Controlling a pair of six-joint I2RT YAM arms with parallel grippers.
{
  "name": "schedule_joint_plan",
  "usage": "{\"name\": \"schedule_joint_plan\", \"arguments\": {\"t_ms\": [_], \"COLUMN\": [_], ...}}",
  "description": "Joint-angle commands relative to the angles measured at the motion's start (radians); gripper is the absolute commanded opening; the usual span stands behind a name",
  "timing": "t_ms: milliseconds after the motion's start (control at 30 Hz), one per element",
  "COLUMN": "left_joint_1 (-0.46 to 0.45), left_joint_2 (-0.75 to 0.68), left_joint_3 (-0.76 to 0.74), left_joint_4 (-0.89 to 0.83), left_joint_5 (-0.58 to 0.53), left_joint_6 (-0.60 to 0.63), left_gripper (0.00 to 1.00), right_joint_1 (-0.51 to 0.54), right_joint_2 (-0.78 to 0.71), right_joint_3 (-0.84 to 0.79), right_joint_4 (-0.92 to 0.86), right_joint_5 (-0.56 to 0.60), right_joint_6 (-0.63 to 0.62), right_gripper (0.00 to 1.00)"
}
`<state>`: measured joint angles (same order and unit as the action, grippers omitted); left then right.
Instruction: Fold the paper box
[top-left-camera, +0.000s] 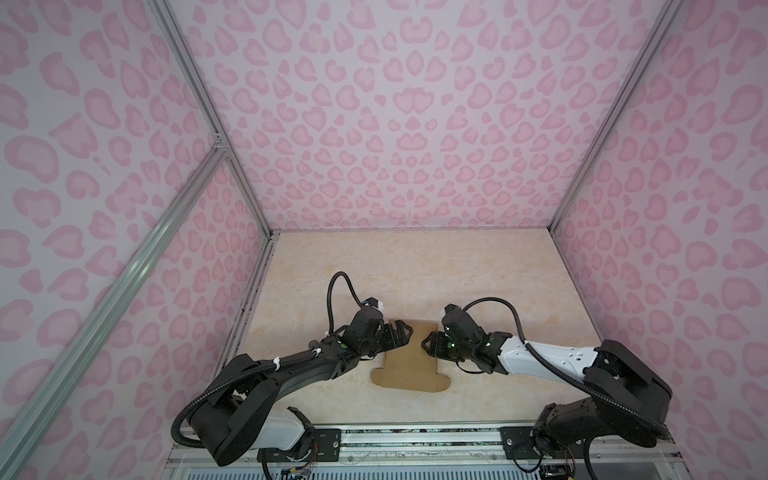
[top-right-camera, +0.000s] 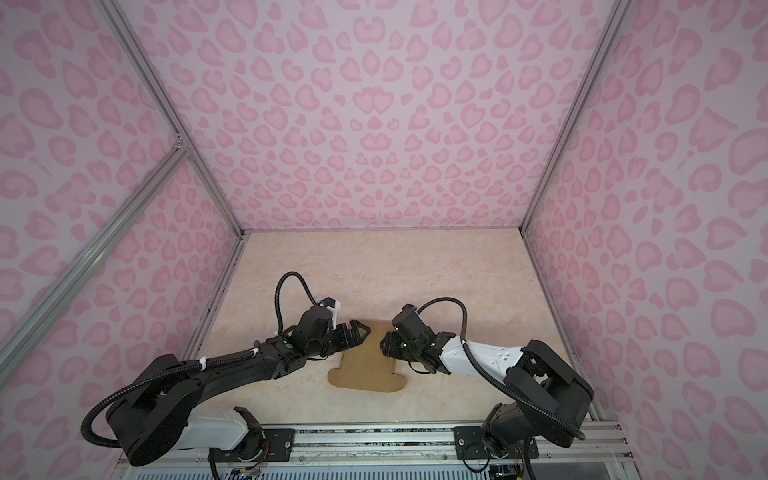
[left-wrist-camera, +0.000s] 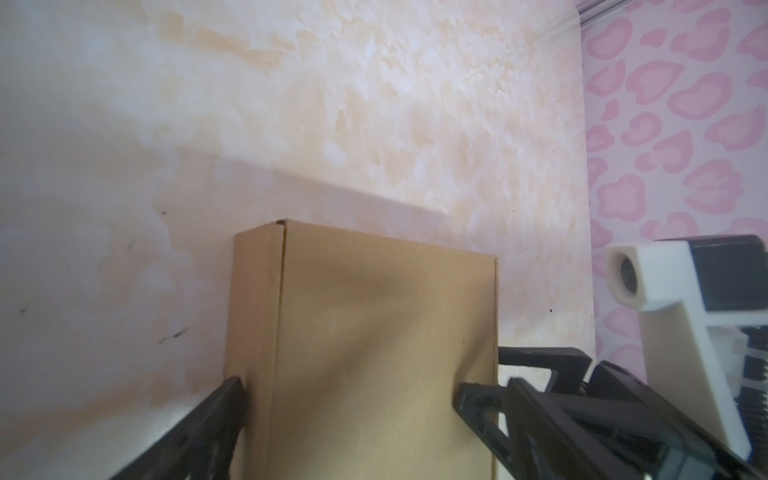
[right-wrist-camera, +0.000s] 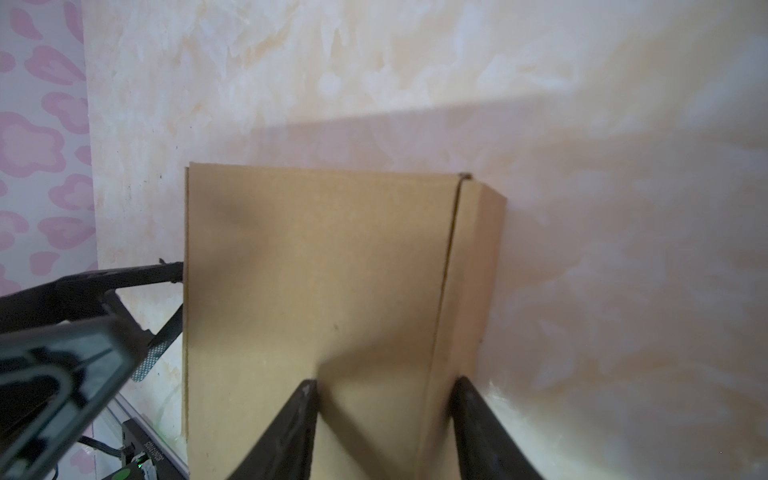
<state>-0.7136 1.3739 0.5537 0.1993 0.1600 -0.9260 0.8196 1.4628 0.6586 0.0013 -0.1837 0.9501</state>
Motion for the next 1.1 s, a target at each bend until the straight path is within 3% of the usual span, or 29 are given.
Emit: {"name": "schedule_joint_plan", "arguments": {"t_ms": [0,333,633,800,1067], "left_joint_1": [-0.020,-0.018,0.114,0.139,0.155], "left_joint_2": [0.001,-0.016,-0.104,-0.153,-0.290], "left_joint_3": [0.000,-0.001,-0.028,-0.045,-0.117], "left_joint_4": [0.140,0.138,0.040,-0.003,-0.204], "left_joint_5": [0.191,0.182,0.204,0.195,0.108], "left_joint_6": [-0.059,-0.052,0.025,0.070,0.156], "left_gripper": [0.99,0.99,0.99,0.99,1.00], "right_joint_1": [0.020,0.017,-0.083,-0.124,-0.135], "right_joint_2": [0.024,0.026,-0.097,-0.158,-0.180], "right_joint_3": [0.019,0.037,-0.008,-0.001,-0.030], "right_joint_4": [0.148,0.129,0.005,-0.076,-0.104], "right_joint_5": [-0.117,-0.116,-0.118,-0.115,-0.150], "right_joint_6": [0.010,0.004,-0.067,-0.117,-0.153], "right_gripper": [0.52,0.52,0.56,0.59,0.58]}}
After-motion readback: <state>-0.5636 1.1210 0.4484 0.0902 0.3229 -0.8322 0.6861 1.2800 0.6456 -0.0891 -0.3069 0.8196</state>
